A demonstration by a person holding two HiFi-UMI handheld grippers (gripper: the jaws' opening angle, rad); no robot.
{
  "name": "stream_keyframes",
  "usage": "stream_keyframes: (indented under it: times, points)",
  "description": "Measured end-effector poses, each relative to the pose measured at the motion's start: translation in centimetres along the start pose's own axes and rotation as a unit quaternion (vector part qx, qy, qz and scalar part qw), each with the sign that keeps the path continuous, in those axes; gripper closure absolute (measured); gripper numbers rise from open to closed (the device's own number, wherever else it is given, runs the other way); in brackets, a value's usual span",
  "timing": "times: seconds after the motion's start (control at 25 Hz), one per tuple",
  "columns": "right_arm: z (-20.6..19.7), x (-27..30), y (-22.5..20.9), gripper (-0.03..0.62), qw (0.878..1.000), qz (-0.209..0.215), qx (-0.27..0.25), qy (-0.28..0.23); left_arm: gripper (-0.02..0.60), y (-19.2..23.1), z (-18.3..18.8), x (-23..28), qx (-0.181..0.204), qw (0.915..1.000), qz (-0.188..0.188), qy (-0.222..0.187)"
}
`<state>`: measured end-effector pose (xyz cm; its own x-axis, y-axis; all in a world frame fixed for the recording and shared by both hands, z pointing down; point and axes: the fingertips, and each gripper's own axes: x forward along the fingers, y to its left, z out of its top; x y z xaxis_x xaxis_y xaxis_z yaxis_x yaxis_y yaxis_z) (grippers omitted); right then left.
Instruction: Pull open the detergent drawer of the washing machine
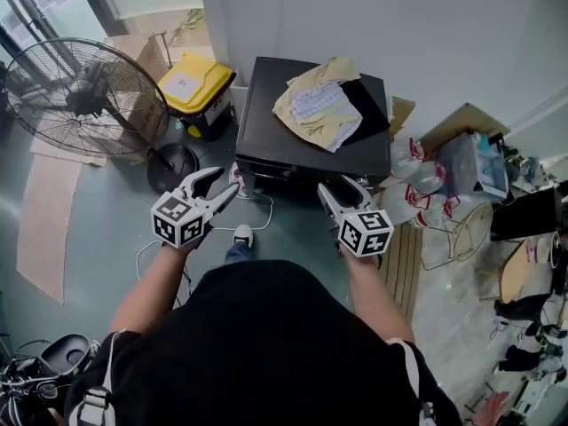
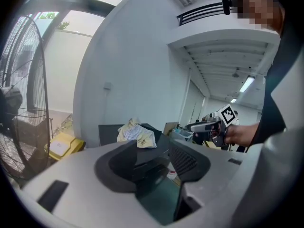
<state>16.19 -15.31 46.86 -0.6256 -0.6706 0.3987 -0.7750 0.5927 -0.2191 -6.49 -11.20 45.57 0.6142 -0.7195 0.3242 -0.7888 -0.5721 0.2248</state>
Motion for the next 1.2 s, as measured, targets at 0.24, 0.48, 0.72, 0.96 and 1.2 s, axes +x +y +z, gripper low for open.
stream_keyframes:
  times: [0.24,0.48,0.72,0.96,1.2]
  points:
    - [0.6,2.6,-0.4,0.367,1.000,-0.013,0.006,0.007,0.364,3.2,0.3,1.5,-0.007,0.9999,-0.009,0.007]
    - [1.4,4.7,-1.3,0.367,0.999,-0.026,0.015,0.011,0.364,5.9,1.2,2.9,-0.007,0.9997,-0.017,0.015]
    - [1.1,6.4,-1.8,0.367,0.999,-0.037,0.023,0.017,0.364,8.1,1.2,4.0,-0.009,0.9994,-0.024,0.023]
    - [0.6,7.7,-2.1,0.367,0.998,-0.042,0.029,0.025,0.364,9.5,0.9,5.1,-0.010,0.9990,-0.030,0.032]
    - [-0.4,8.9,-2.5,0.368,0.998,-0.043,0.035,0.039,0.364,10.6,0.0,6.0,-0.015,0.9983,-0.033,0.045]
